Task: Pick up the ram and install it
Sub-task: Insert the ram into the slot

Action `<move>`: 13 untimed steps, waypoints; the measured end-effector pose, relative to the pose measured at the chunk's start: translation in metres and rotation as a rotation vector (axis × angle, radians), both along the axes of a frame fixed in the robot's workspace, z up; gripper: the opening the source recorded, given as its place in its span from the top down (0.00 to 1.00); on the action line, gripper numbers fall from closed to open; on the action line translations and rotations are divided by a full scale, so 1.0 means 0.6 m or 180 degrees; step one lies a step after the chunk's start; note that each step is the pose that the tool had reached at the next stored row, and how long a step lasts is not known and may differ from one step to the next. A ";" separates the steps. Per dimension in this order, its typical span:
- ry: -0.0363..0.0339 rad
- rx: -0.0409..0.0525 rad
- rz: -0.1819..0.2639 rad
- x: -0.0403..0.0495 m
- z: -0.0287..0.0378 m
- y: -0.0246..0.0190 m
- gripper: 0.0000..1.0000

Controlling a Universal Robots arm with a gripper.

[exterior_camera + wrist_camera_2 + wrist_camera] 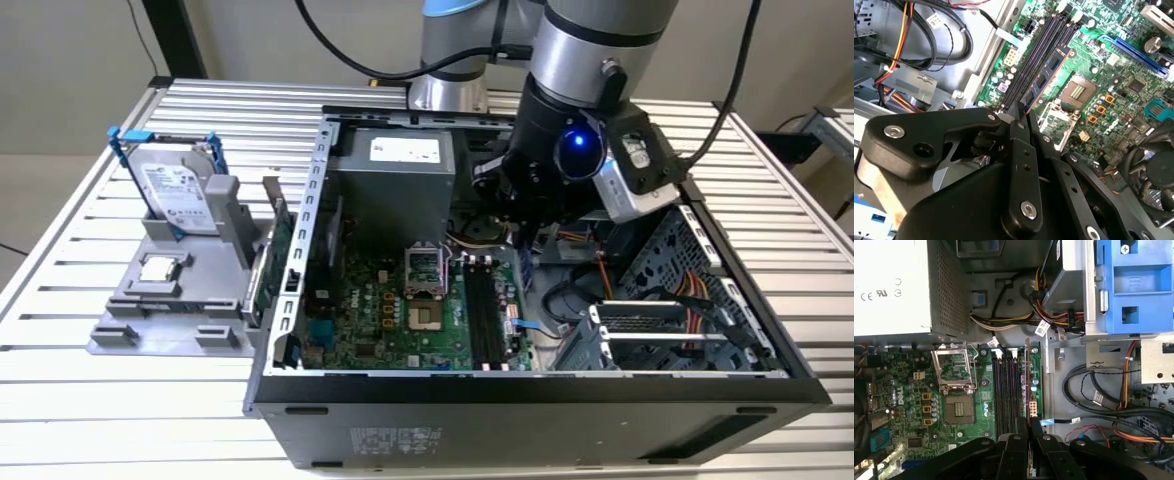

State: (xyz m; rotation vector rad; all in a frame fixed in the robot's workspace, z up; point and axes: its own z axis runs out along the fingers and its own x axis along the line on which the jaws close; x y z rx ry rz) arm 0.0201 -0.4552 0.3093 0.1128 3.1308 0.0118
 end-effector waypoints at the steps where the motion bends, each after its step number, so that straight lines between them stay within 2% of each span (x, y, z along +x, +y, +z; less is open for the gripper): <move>1: 0.0000 0.0000 0.0000 0.000 -0.003 0.0000 1.00; 13: 0.0000 0.0000 0.0000 0.000 -0.038 -0.0012 1.00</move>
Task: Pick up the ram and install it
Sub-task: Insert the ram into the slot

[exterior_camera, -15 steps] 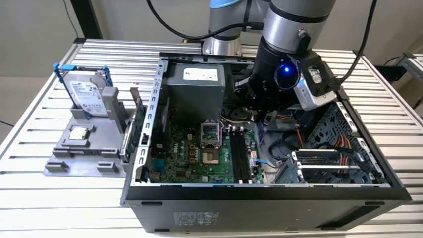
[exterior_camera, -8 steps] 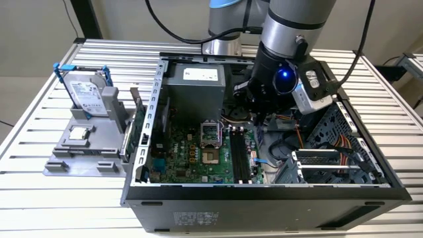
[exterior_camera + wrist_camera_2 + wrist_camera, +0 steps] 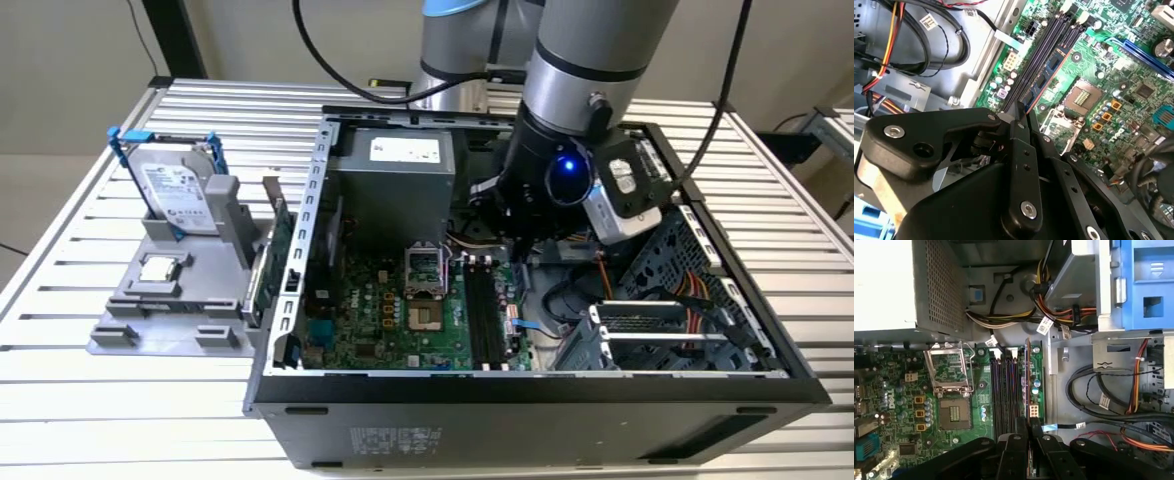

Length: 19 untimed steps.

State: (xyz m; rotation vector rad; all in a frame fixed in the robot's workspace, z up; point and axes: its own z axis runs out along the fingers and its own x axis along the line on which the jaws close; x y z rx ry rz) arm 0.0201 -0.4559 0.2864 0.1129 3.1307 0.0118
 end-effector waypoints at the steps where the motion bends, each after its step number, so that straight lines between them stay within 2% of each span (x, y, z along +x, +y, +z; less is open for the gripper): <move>1: 0.0000 -0.0001 0.0000 0.000 -0.003 -0.0001 1.00; 14: 0.0000 -0.0001 0.0000 0.000 -0.040 -0.0034 1.00; 19: 0.0000 -0.0001 0.0001 0.000 -0.050 -0.0097 1.00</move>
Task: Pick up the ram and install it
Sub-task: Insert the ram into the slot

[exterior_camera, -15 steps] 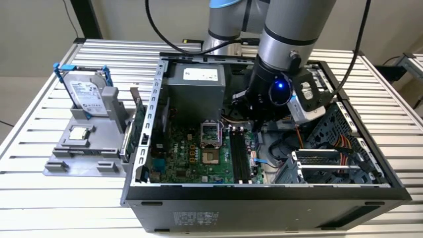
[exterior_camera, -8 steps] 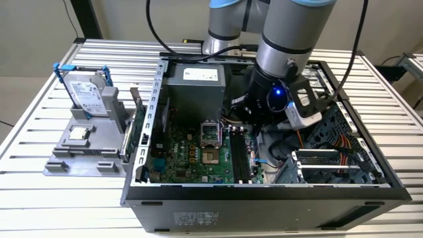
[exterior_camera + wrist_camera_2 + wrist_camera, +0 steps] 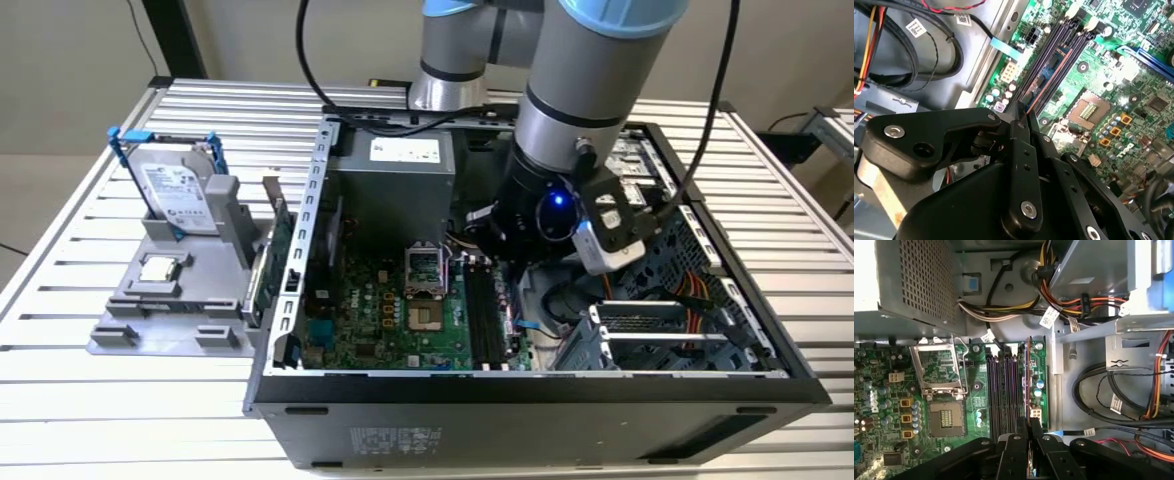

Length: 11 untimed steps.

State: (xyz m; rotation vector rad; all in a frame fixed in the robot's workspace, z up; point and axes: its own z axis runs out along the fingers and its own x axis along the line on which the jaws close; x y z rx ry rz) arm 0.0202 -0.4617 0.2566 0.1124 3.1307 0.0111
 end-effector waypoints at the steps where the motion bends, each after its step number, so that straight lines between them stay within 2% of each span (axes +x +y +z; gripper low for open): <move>1: 0.0000 0.0000 0.0001 0.000 -0.002 -0.0015 1.00; 7: 0.0003 0.0001 0.0024 0.000 -0.013 -0.0114 1.00; 11: 0.0003 0.0000 0.0034 0.000 -0.020 -0.0129 1.00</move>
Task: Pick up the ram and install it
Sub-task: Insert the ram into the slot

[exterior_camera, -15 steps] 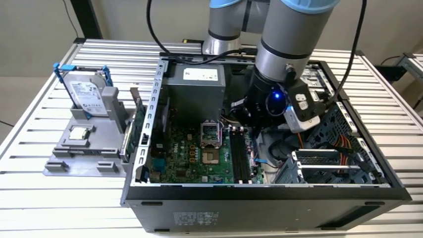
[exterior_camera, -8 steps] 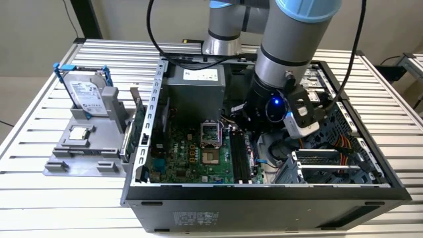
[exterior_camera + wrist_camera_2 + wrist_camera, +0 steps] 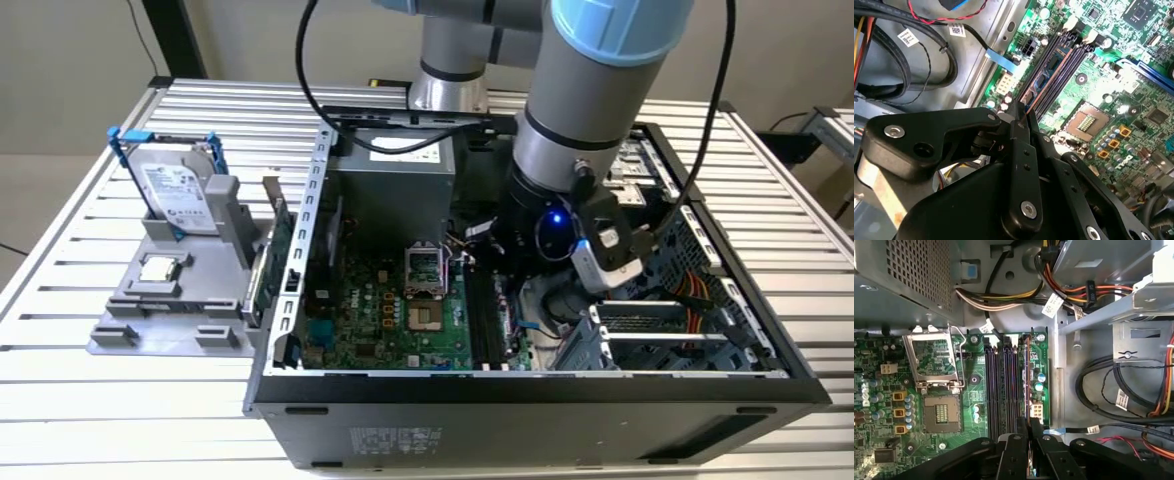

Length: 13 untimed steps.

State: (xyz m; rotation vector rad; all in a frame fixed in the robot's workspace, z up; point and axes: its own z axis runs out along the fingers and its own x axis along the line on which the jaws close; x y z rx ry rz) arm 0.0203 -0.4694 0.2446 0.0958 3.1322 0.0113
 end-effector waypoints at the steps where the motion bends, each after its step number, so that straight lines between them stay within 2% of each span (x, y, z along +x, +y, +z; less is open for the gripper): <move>1: 0.0000 -0.0001 0.0000 0.000 -0.001 -0.0002 1.00; 13: 0.0000 -0.0001 0.0012 -0.001 -0.017 -0.0095 1.00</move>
